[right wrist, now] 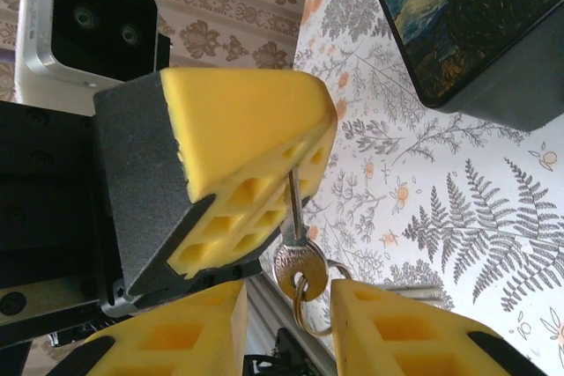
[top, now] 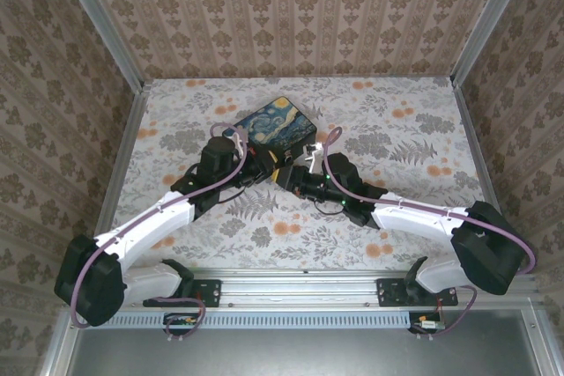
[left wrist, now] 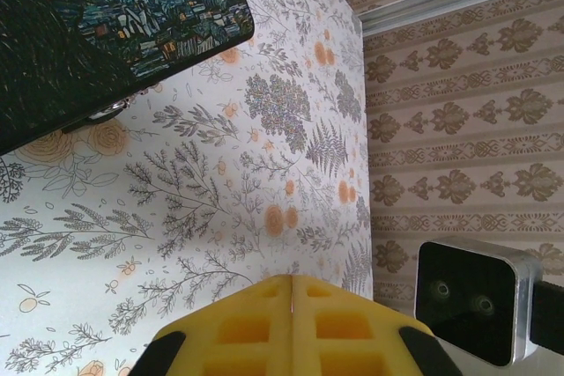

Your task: Unlock a padlock with a key

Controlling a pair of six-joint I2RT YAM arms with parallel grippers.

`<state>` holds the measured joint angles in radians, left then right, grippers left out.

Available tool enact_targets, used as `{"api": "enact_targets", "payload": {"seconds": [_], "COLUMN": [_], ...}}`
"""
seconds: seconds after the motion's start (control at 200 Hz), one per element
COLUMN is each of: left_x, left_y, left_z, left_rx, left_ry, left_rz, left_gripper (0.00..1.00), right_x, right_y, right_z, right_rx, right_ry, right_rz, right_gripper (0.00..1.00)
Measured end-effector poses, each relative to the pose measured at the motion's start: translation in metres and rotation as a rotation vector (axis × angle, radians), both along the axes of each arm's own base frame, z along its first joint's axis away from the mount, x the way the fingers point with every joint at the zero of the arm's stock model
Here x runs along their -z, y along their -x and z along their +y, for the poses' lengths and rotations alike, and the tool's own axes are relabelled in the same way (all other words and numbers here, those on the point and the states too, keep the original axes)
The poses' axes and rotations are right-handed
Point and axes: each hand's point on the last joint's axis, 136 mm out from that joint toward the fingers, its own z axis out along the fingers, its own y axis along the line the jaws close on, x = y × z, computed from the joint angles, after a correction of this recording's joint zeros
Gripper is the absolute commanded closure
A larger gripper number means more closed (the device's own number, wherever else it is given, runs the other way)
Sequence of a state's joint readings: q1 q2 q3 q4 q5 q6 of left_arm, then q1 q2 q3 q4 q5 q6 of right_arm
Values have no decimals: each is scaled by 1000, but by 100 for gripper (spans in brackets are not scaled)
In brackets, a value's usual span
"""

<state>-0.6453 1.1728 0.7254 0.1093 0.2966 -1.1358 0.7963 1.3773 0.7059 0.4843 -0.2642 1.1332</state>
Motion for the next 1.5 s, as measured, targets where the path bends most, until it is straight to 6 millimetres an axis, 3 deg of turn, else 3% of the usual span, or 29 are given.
{"api": "enact_targets", "payload": {"seconds": [0.445, 0.74, 1.2, 1.5], "left_x": [-7, -5, -7, -2], "left_y": [0, 1, 2, 3], "left_z": [-3, -4, -5, -4], "left_rx": [9, 6, 13, 13], "left_ry": [39, 60, 74, 81], "left_rz": [0, 15, 16, 22], "left_gripper": [100, 100, 100, 100], "right_x": [-8, 2, -1, 6], "right_y": [-7, -11, -17, -16], "right_z": [-2, 2, -1, -5], "right_rx": [28, 31, 58, 67], "right_ry": [-22, -16, -35, -25], "right_rz": [-30, -14, -17, -10], "right_gripper": [73, 82, 80, 94]}}
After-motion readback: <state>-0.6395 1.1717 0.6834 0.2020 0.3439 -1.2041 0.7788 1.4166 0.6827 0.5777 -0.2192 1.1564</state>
